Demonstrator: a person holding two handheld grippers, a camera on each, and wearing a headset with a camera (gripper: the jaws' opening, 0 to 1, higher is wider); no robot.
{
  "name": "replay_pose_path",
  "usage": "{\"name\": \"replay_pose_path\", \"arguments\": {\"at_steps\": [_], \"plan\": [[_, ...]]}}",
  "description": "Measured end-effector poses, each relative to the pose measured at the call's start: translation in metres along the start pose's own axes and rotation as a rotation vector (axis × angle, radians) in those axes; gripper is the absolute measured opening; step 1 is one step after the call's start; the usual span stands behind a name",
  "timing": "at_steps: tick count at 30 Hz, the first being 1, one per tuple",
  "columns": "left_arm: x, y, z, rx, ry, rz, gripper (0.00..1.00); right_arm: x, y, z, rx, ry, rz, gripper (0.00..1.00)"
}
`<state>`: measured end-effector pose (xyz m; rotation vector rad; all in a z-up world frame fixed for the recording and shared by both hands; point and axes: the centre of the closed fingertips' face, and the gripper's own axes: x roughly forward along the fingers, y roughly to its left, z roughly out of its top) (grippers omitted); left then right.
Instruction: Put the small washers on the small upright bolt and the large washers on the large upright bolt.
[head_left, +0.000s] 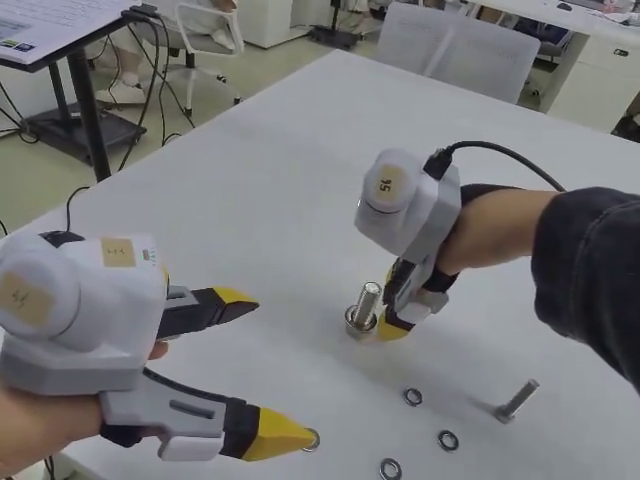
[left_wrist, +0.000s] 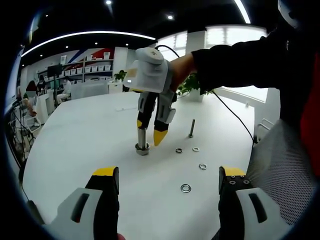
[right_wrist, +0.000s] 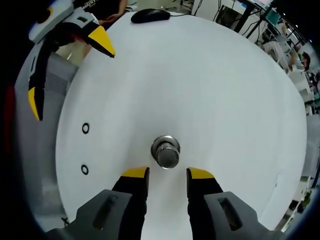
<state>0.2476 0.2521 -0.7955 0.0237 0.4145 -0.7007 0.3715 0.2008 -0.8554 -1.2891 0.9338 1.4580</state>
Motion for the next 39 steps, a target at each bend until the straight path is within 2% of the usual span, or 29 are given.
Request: {"name": "replay_pose_path", "arguments": {"at_steps": [13, 24, 39], "plan": [[0.0, -0.002, 0.001, 0.004, 0.002, -0.004, 0.81, -0.003, 0.005, -0.011, 0.02, 0.005, -0.002, 0.31], [0.0, -0.004, 0.001, 0.01, 0.005, -0.009, 0.81, -0.004, 0.02, -0.013, 0.025, -0.003, 0.007, 0.31], [-0.002, -0.004, 0.001, 0.014, 0.002, -0.009, 0.81, -0.006, 0.049, -0.002, 0.004, -0.024, 0.021, 0.31]]}}
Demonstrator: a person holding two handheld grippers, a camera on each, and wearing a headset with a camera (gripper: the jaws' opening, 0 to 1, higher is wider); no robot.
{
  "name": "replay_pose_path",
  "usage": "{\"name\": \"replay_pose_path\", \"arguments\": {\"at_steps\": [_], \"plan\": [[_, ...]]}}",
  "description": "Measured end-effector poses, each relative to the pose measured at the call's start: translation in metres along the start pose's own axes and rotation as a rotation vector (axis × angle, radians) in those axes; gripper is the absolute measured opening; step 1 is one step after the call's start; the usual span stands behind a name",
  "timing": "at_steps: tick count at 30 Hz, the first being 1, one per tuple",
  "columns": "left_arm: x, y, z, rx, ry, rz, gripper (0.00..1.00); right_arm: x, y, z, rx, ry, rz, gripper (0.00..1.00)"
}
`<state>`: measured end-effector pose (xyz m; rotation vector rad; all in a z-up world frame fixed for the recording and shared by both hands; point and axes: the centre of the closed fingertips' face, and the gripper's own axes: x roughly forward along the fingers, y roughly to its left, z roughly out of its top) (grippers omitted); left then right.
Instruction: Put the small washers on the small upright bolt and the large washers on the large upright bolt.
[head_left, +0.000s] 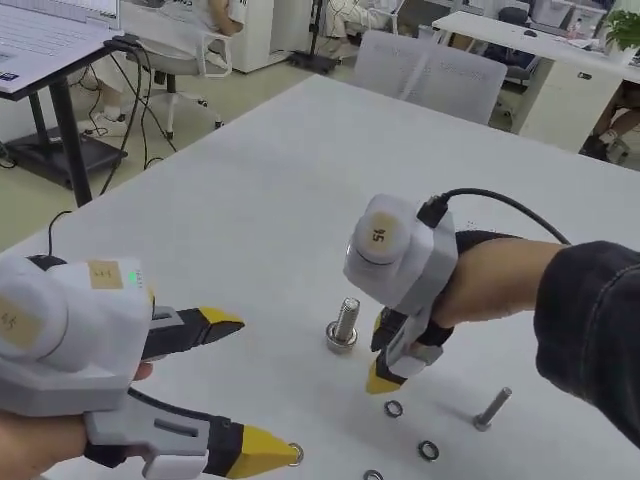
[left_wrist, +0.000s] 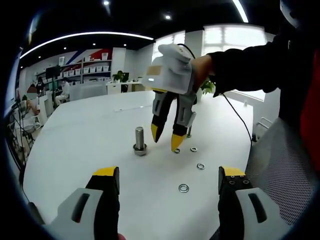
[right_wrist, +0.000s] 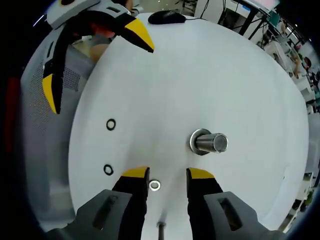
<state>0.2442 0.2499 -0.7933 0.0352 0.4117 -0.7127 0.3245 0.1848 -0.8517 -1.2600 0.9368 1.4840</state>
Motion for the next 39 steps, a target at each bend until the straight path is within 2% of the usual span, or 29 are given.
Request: {"name": "replay_pose_path", "arguments": {"at_steps": [6, 23, 39], "plan": [[-0.001, 0.0, 0.001, 0.003, -0.002, 0.0, 0.81, 0.002, 0.019, 0.01, -0.015, -0.019, 0.023, 0.31], [-0.008, -0.004, 0.002, 0.013, -0.004, 0.005, 0.81, 0.009, 0.059, 0.039, -0.085, -0.049, 0.067, 0.31], [-0.015, -0.007, 0.004, 0.017, -0.005, 0.005, 0.8, 0.02, 0.084, 0.055, -0.15, -0.049, 0.096, 0.29]]}}
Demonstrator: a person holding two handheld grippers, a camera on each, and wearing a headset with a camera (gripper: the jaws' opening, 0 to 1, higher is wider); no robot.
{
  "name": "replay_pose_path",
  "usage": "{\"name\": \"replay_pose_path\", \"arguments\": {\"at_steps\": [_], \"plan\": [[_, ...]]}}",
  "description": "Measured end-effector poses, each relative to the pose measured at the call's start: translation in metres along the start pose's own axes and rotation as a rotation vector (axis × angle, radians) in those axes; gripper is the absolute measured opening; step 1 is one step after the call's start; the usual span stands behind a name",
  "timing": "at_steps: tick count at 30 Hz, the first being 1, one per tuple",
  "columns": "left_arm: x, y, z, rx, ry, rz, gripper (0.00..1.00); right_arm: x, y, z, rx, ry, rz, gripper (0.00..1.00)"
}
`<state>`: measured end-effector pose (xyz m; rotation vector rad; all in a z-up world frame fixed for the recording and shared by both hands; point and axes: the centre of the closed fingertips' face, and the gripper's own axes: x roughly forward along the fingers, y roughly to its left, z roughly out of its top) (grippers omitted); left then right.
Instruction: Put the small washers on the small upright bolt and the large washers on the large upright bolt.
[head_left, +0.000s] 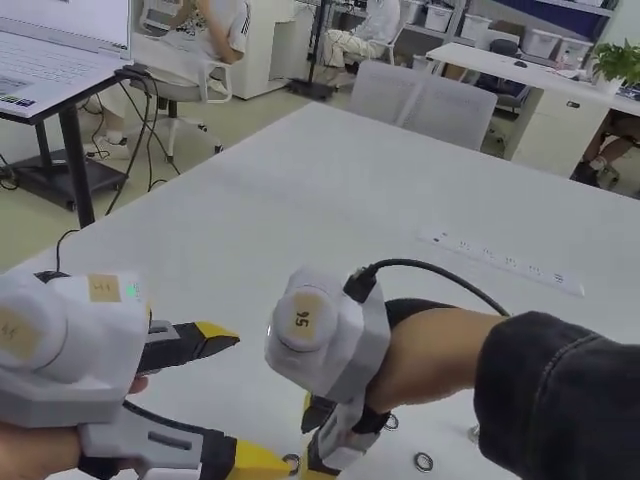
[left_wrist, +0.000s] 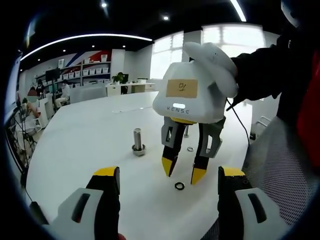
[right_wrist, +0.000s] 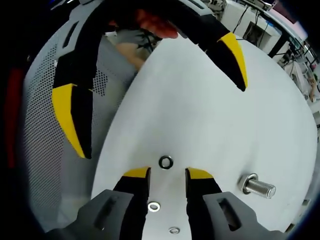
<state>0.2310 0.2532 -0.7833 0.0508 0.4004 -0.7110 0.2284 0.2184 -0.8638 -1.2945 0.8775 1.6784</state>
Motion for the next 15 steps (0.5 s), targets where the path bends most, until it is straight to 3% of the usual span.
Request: {"name": "replay_pose_path", "arguments": {"at_steps": [15], "plan": [[-0.0077, -0.0004, -0.0017, -0.005, -0.008, 0.011, 0.79, 0.01, 0.0084, 0.001, -0.016, 0.007, 0.014, 0.26]]}}
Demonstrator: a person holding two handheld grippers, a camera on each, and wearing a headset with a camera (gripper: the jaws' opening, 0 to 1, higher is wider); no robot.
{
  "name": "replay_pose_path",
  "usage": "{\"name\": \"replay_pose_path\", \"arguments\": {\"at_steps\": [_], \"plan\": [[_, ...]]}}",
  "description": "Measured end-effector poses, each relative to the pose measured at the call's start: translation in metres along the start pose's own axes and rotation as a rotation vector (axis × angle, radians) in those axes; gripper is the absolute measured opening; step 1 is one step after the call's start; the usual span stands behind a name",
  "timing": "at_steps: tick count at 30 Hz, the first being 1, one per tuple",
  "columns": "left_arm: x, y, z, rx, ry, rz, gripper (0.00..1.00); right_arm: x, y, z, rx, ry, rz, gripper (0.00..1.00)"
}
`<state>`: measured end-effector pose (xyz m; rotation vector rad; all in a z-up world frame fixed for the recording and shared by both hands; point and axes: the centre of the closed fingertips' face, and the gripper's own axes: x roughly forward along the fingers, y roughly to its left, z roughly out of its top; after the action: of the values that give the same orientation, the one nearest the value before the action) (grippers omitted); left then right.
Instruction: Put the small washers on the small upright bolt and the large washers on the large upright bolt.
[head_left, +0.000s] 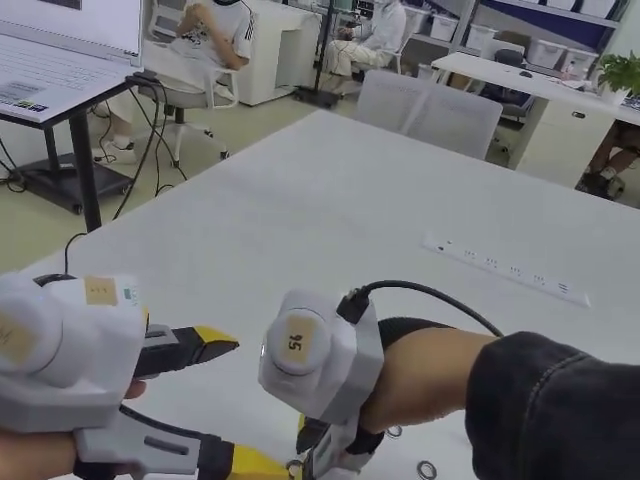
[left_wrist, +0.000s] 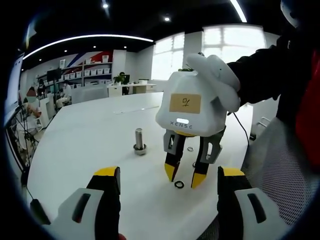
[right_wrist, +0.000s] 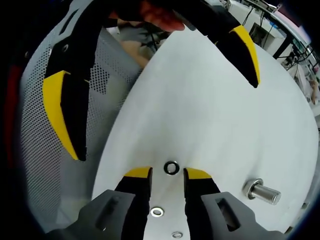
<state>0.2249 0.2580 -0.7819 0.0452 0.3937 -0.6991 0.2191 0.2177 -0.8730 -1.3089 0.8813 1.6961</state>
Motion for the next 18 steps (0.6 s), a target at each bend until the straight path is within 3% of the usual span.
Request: {"name": "replay_pose_path", "arguments": {"at_steps": [9, 18], "plan": [[-0.0016, -0.0019, 0.0015, 0.001, -0.005, 0.006, 0.79, 0.0008, -0.0035, -0.0003, -0.045, 0.022, -0.051, 0.22], [-0.0012, -0.0012, 0.0019, 0.004, -0.007, 0.007, 0.79, 0.0004, -0.0007, 0.0, -0.068, 0.027, -0.059, 0.18]]}}
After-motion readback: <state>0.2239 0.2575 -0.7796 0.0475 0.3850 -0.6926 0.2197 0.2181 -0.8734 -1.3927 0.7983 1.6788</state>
